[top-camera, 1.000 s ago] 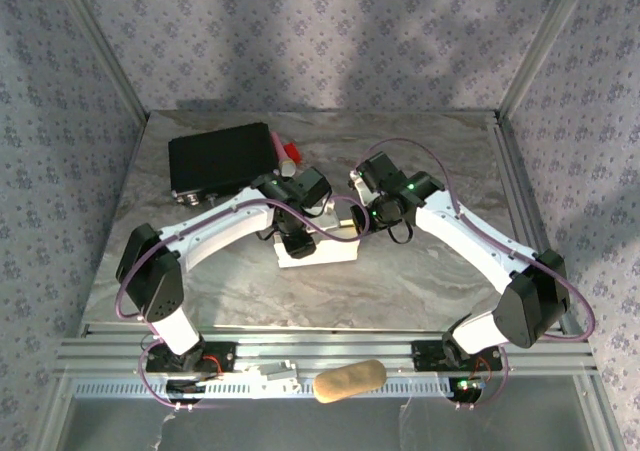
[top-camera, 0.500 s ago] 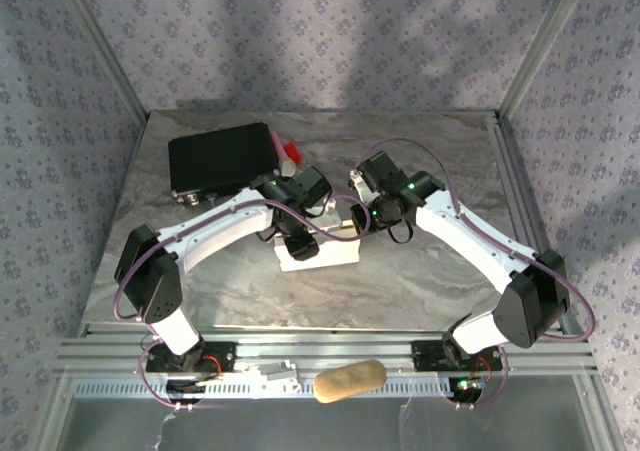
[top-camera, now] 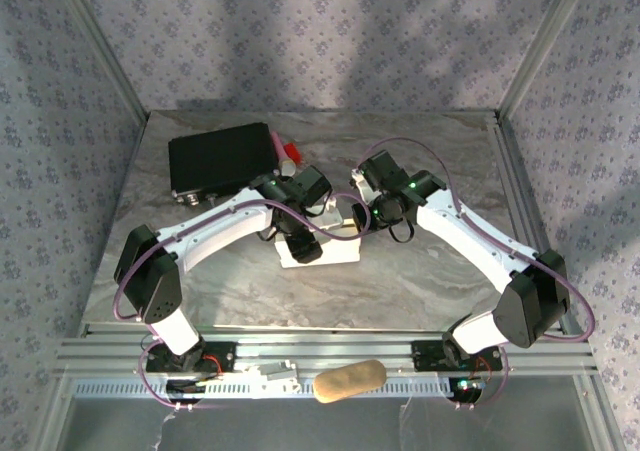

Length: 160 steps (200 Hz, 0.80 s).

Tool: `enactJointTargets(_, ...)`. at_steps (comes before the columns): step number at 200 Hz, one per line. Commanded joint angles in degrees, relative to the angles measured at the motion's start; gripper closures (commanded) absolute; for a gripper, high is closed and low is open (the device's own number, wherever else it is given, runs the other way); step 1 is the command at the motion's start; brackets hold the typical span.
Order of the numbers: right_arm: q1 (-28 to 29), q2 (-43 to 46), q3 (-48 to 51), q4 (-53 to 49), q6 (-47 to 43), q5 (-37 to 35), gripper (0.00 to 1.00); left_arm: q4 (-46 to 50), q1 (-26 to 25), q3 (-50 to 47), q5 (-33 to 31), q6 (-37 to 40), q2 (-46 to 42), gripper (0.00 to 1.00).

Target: Fold the paper box

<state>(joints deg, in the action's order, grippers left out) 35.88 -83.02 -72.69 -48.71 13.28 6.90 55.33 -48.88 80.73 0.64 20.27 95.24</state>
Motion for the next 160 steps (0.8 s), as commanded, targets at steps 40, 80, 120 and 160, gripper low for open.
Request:
enactJointTargets(40,-0.41,-0.85,-0.4,-0.67,0.65,1.45,1.0,0.83,0.74,1.22,2.26,-0.61,1.54,0.43)
enactJointTargets(80,-0.4,-1.37,-1.05,-1.69,2.36,1.85,1.0,1.23,-0.2,2.8,0.95,-1.81,2.65,0.46)
enactJointTargets(120,-0.37,-2.91,-2.42,-3.53,3.22,1.89,1.0,2.55,-1.83,4.66,-2.96,-2.86,4.44,0.46)
enactJointTargets(160,-0.62,-3.13,-3.01,-4.51,4.39,2.42,1.0,2.44,-2.95,4.55,-6.41,-4.34,6.13,0.46)
